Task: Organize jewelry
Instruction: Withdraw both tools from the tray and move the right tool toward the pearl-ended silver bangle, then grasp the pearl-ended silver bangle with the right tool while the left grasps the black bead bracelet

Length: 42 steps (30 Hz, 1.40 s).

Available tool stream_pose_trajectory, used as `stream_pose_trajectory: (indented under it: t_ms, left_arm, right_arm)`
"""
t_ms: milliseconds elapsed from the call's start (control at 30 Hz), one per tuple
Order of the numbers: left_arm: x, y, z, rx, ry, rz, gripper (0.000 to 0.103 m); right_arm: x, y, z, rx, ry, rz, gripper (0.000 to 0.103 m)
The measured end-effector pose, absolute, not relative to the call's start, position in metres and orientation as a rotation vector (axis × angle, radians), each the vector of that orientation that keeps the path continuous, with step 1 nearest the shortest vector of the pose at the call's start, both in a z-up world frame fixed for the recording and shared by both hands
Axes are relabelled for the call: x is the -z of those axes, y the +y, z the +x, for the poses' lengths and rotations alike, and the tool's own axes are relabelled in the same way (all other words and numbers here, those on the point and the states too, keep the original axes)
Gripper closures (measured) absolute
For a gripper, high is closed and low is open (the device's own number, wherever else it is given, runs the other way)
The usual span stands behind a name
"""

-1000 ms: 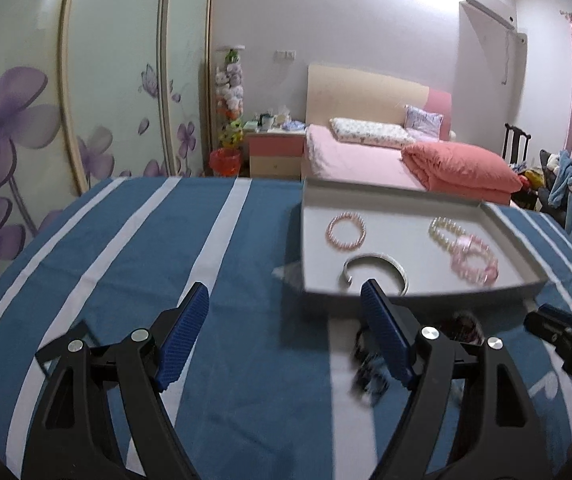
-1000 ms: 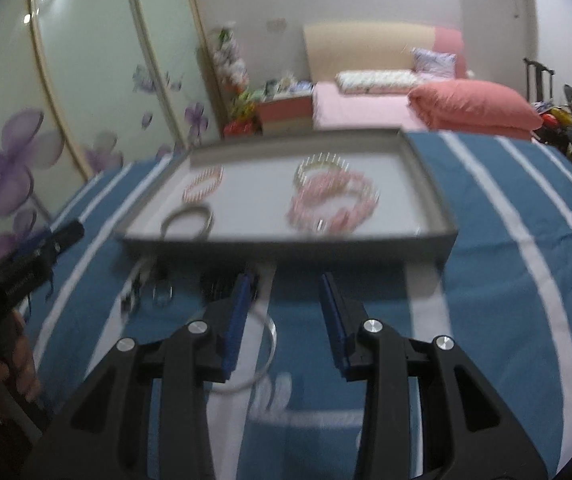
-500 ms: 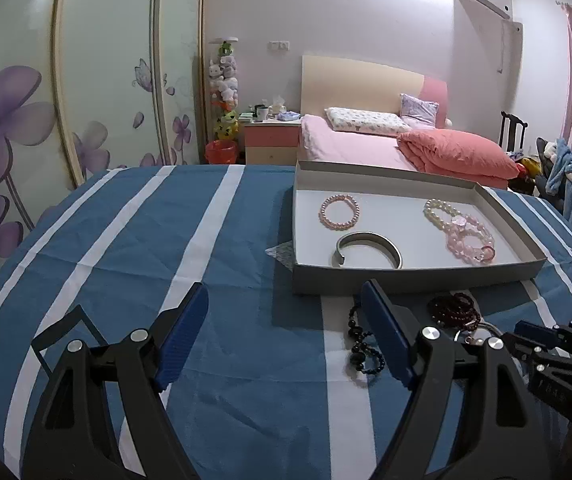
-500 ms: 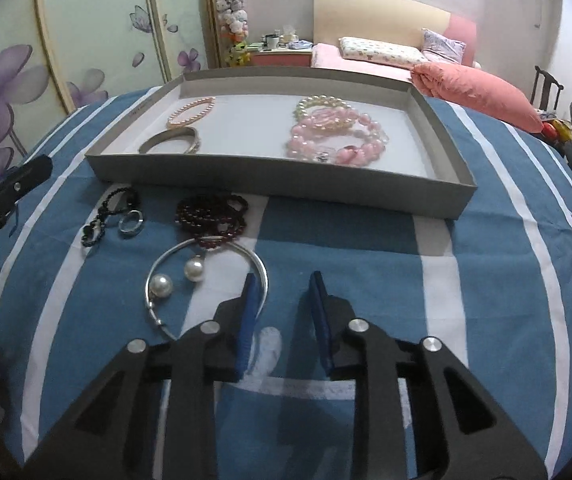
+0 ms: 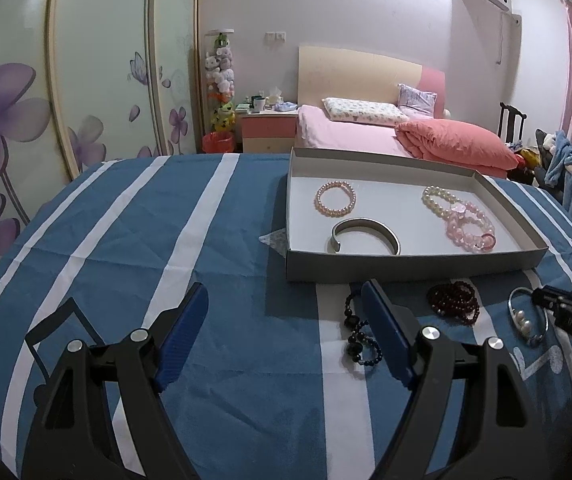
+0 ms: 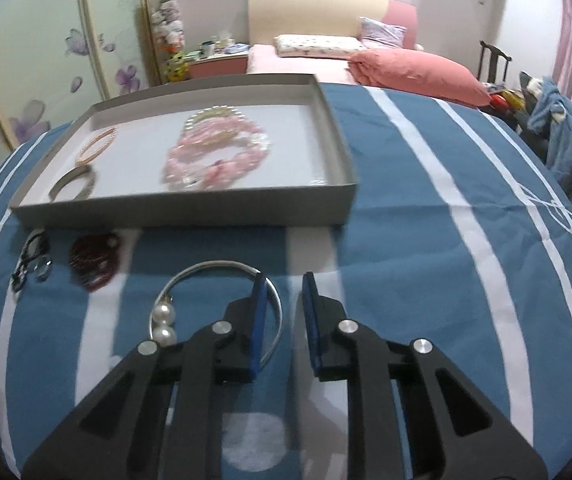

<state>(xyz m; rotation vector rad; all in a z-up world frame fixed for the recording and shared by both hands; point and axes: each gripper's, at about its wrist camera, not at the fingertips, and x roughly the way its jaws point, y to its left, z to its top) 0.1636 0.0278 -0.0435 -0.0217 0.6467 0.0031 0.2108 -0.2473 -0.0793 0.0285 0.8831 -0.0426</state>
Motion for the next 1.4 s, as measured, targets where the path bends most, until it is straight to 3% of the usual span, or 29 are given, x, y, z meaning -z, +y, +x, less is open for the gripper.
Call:
stream_pose_trajectory:
  t_ms: [67,133,267,433,533,733,833,1400]
  left_arm:
    - [0.044,0.027,0.163,0.0,0.647,-0.018,0.024]
    - [0.044,0.027,0.163,0.004,0.649,-0.016,0.024]
    - [0.046,0.026,0.163,0.015,0.656,-0.012,0.024]
    - [0.046,0.025,0.163,0.021,0.664,-0.009,0.024]
    - [0.046,0.025,0.163,0.021,0.664,-0.009,0.024]
    - [0.047,0.024,0.164,0.026,0.671,-0.012,0.024]
    - [0.047,0.024,0.164,0.031,0.676,-0.011,0.024]
    - [0.065,-0.007,0.18,0.144,0.813,0.088,0.024]
  right_arm:
    - [0.079,-0.252,0.209,0.018,0.884,0.064,0.082]
    - [0.077,-0.255,0.205,-0.033,0.883,0.122,0.069]
    - [0.07,-0.25,0.198,-0.091,0.859,0.137,0.059]
    - [0.071,-0.236,0.194,-0.154,0.875,0.125,0.032]
    - [0.075,-0.226,0.195,-0.143,0.888,0.063,0.023]
    - [0.083,-0.218,0.2,-0.123,0.913,-0.008,0.023]
    - [0.083,-0.216,0.199,-0.113,0.911,-0.04,0.031]
    - [0.084,-0.212,0.197,-0.121,0.911,-0.05,0.031]
